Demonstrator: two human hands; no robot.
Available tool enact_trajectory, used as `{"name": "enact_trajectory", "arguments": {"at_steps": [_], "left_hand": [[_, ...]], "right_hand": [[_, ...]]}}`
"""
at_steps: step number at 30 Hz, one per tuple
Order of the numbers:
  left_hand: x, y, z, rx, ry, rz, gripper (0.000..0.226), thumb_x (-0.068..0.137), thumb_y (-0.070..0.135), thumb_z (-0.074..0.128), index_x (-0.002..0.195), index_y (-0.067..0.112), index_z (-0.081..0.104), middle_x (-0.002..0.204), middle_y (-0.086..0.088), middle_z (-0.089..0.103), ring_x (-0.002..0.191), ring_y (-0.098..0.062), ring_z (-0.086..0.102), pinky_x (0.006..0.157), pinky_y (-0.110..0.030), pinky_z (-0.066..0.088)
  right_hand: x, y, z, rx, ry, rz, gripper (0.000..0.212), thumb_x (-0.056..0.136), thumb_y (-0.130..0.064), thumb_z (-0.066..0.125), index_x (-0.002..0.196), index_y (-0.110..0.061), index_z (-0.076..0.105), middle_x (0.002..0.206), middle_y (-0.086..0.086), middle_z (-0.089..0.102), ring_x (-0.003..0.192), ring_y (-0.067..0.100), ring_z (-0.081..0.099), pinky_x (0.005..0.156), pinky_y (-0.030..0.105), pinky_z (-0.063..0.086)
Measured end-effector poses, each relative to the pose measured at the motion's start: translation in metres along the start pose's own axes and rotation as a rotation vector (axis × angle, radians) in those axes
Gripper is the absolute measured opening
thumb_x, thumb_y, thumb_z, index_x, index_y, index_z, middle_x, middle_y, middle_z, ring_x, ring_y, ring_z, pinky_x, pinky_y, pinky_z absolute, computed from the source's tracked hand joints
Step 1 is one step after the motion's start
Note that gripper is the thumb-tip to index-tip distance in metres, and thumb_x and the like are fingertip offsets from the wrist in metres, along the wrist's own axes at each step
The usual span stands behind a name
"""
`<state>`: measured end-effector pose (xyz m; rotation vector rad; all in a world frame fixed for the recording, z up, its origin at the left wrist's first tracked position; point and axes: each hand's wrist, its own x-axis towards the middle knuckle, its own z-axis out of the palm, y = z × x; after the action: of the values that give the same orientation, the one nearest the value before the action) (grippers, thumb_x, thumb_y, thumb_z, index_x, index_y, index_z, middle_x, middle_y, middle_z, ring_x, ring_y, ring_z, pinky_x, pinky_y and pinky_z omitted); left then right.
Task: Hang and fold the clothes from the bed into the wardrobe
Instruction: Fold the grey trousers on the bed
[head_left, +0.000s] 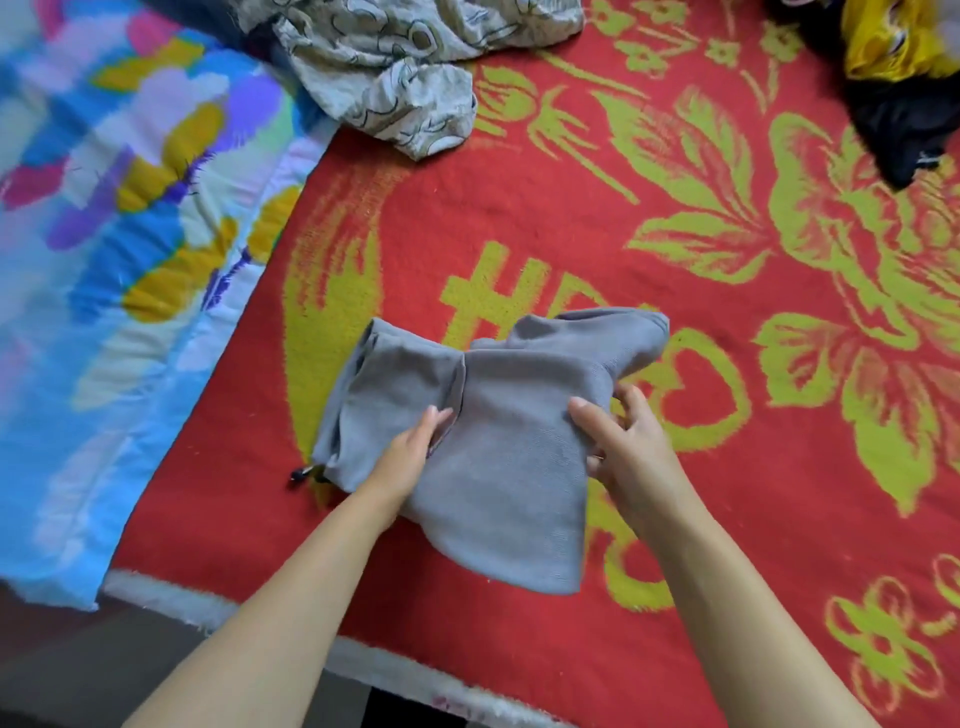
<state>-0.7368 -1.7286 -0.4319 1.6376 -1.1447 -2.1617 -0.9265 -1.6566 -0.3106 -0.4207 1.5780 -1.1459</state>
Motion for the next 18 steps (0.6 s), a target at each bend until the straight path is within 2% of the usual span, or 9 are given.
{"name": "enact_trajectory", "arguments": {"at_steps": [2,3,5,7,9,10,12,15,18], "left_hand": [[-0.014,0.004,-0.043,-0.248,-0.029,-0.053,0.057,0.087,0.062,0.042,0.120,0.020,0.062,0.116,0.001,0.066,0.120,-0.019,0.053,0.100,-0.034,0.046],[-0.021,0.003,-0.067,-0.322,0.012,-0.093,0.064,0.080,0.066,0.048,0.119,0.018,0.061,0.117,-0.002,0.066,0.118,-0.023,0.055,0.097,-0.039,0.048],[-0.035,0.003,-0.117,-0.444,0.139,-0.090,0.060,0.084,0.064,0.051,0.121,0.018,0.062,0.123,-0.007,0.064,0.114,-0.026,0.060,0.094,-0.044,0.049],[-0.047,0.011,-0.153,-0.510,0.237,0.044,0.040,0.096,0.050,0.045,0.111,0.023,0.070,0.122,-0.004,0.065,0.107,-0.017,0.064,0.090,-0.038,0.049],[-0.048,0.016,-0.181,-0.262,0.469,0.139,0.033,0.101,0.033,0.042,0.121,0.022,0.066,0.138,-0.007,0.054,0.120,-0.015,0.055,0.105,-0.038,0.038],[-0.043,0.018,-0.186,0.037,0.622,0.159,0.037,0.101,0.028,0.043,0.135,0.016,0.054,0.147,-0.009,0.044,0.132,-0.018,0.044,0.112,-0.038,0.028],[-0.036,0.022,-0.185,0.646,0.836,0.262,0.052,0.099,0.024,0.048,0.147,0.009,0.035,0.154,-0.013,0.029,0.143,-0.026,0.026,0.115,-0.046,0.015],[-0.017,0.028,-0.142,1.063,0.824,0.519,0.059,0.093,0.035,0.043,0.147,0.013,0.034,0.154,-0.012,0.030,0.143,-0.028,0.026,0.112,-0.058,0.012],[0.008,0.007,-0.107,1.160,0.755,0.352,0.058,0.096,0.042,0.037,0.150,0.023,0.027,0.157,-0.004,0.023,0.146,-0.021,0.019,0.110,-0.064,0.006]], "right_hand": [[-0.001,-0.020,0.053,0.020,-0.206,-0.072,0.045,0.083,-0.022,0.064,0.124,-0.020,0.047,0.085,0.002,0.070,0.075,0.014,0.068,0.061,0.027,0.055],[0.000,-0.024,0.080,-0.042,-0.296,-0.114,0.045,0.087,-0.021,0.062,0.128,-0.022,0.045,0.092,0.002,0.071,0.082,0.014,0.069,0.068,0.025,0.055],[0.007,-0.017,0.131,-0.326,-0.408,-0.227,0.047,0.092,-0.025,0.059,0.135,-0.032,0.041,0.114,-0.003,0.068,0.098,0.003,0.064,0.089,0.021,0.048],[0.025,0.003,0.159,-0.719,-0.383,-0.344,0.050,0.098,-0.029,0.051,0.145,-0.028,0.034,0.141,-0.002,0.051,0.113,0.002,0.054,0.104,0.027,0.036],[0.049,0.031,0.170,-1.120,-0.388,-0.349,0.054,0.102,-0.033,0.039,0.152,-0.023,0.022,0.158,-0.001,0.023,0.144,0.016,0.022,0.117,0.043,0.018],[0.059,0.042,0.168,-1.281,-0.396,-0.337,0.054,0.103,-0.035,0.034,0.153,-0.024,0.016,0.161,-0.002,0.012,0.148,0.017,0.006,0.118,0.050,0.009],[0.077,0.065,0.175,-1.458,-0.387,-0.438,0.054,0.103,-0.038,0.028,0.153,-0.026,0.013,0.162,-0.003,0.003,0.148,0.018,-0.007,0.116,0.057,-0.002],[0.101,0.080,0.196,-1.568,-0.379,-0.688,0.054,0.103,-0.039,0.026,0.153,-0.028,0.012,0.162,-0.002,0.004,0.148,0.020,-0.008,0.111,0.059,-0.013],[0.135,0.082,0.192,-1.726,-0.415,-0.763,0.055,0.101,-0.045,0.024,0.153,-0.033,0.007,0.161,-0.007,-0.001,0.148,0.019,-0.009,0.105,0.063,-0.022]]}}
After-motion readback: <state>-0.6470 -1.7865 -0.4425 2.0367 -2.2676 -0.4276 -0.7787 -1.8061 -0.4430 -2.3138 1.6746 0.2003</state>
